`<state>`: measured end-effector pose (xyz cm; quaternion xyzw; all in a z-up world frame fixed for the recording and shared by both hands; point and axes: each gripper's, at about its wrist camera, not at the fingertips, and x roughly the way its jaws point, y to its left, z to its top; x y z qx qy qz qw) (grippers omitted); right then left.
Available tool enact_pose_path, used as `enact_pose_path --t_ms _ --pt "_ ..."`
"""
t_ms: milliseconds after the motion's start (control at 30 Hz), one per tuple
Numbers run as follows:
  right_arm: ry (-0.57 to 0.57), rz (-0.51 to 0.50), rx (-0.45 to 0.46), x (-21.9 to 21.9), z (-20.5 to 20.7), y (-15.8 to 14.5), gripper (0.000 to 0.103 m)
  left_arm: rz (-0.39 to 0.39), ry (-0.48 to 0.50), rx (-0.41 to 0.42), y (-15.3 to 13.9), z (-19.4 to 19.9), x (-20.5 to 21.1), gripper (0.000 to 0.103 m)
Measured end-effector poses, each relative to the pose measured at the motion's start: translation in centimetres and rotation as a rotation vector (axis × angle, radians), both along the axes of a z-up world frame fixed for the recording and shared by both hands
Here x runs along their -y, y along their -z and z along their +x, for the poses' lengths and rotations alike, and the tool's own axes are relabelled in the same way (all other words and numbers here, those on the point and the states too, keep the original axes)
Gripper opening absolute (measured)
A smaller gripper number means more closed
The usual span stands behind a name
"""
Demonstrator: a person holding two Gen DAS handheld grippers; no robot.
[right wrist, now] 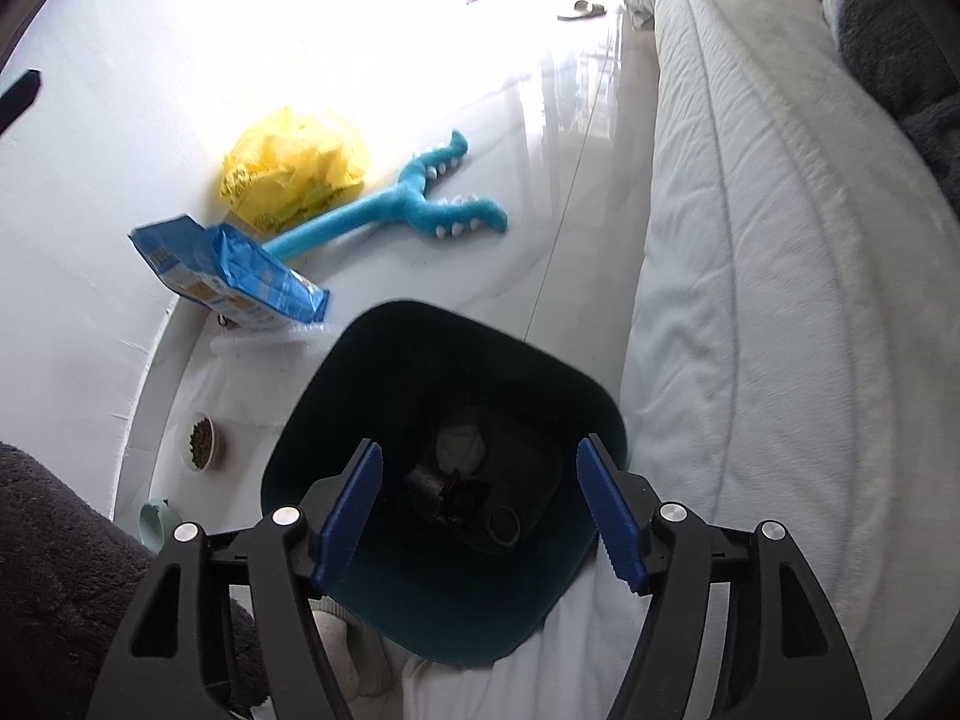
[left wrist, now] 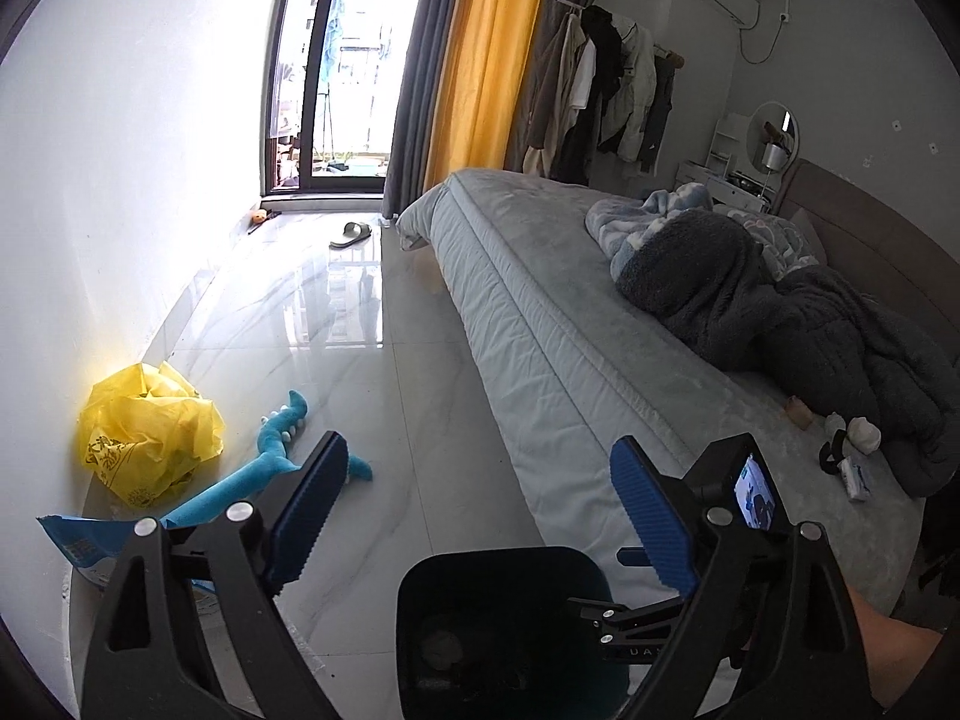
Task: Collect trash
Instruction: 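Lower the tape roll into the bin and open the right tool, then lift both tools from the bin and swing them back over the bed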
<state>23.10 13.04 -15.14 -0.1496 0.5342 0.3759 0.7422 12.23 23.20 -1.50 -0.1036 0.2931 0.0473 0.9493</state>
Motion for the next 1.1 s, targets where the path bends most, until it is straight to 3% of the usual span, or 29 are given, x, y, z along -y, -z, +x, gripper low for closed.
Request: enact_pose_path --t_ms 300,533,733,867,1100 --pt "0.018 0.107 0.133 3.8 0.5 -4.0 0.073 -0.017 0.054 0.020 -0.8 1.5 3.2 0.093" --pt "0.093 0.137 0.196 8.5 1.5 -5.3 0.075 -0.034 0.107 0.020 -0.6 3.0 6.2 0.093" --pt "0.186 0.171 0.257 13.1 2.3 -7.1 0.078 -0.035 0.157 0.024 -0.4 4.3 9.3 0.093" --pt "0.264 0.185 0.314 16.2 2.7 -8.2 0.085 -0.029 0.179 0.012 0.1 5.1 10.6 0.093" --pt "0.431 0.161 0.389 21.7 3.5 -8.8 0.090 -0.023 0.212 -0.001 0.9 6.3 13.1 0.093"
